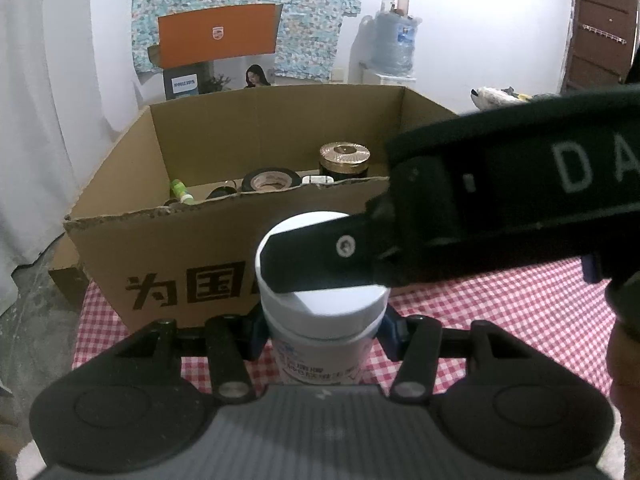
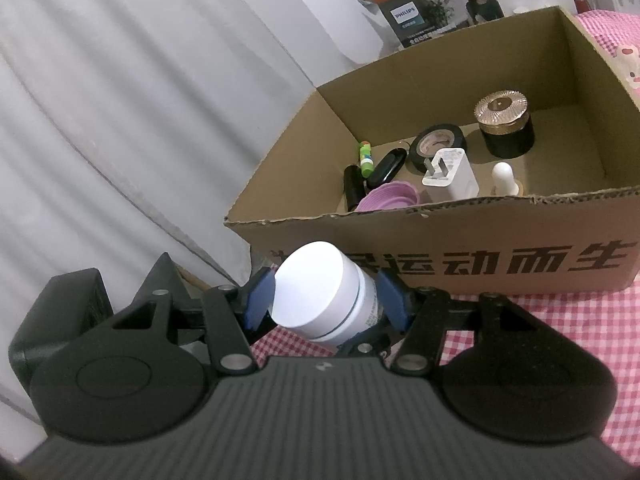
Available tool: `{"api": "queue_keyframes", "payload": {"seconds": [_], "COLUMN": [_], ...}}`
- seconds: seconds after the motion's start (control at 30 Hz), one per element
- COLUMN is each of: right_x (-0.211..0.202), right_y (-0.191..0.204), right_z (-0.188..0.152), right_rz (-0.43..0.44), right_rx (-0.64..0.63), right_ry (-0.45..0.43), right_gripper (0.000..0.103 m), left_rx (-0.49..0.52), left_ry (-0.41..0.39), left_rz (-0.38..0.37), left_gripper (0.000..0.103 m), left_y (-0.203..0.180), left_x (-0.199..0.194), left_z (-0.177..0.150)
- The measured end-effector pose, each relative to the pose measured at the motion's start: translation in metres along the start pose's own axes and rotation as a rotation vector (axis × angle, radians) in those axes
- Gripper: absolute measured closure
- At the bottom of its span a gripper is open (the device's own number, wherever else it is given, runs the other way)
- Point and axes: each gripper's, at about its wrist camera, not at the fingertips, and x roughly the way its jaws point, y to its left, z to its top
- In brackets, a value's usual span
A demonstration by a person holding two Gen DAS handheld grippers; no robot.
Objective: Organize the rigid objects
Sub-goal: 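Carry the white supplement bottle into the box and open the right gripper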
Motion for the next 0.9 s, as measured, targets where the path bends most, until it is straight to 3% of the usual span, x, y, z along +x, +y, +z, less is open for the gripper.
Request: {"api": "queue_keyframes", "payload": {"seconds": [0.3, 0.57, 0.73, 0.9], "right_x": [-0.034, -0.082, -0.093, -0.086], "right_y": [0.033, 0.077, 0.070, 0.030], "right_z": [0.005, 0.054, 0.105, 0.149], "right_rz": [0.056, 0.082, 0.031, -0.038], "right_rx": [-0.077, -0.211, -0.219, -0.167], "right_ry": [-0.059, -0.183, -0.213, -0.184], "right_gripper": [0.047, 0.047, 0.046, 0.046], "left_rx": [0.028, 0.075, 0.071, 0.059], "left_ry": [-0.095, -0.231, -0.229, -0.151], "left_rz": [0.026, 0.005, -0.087, -0.166], "left_gripper": [0.049, 0.049, 0.049, 0.049], "left_y": [-0.004, -0.008, -0.017, -0.026], "left_x": [-0.058, -0.100, -0.075, -0.022], "left_z": [0.014, 0.077, 0.125, 0.156]}}
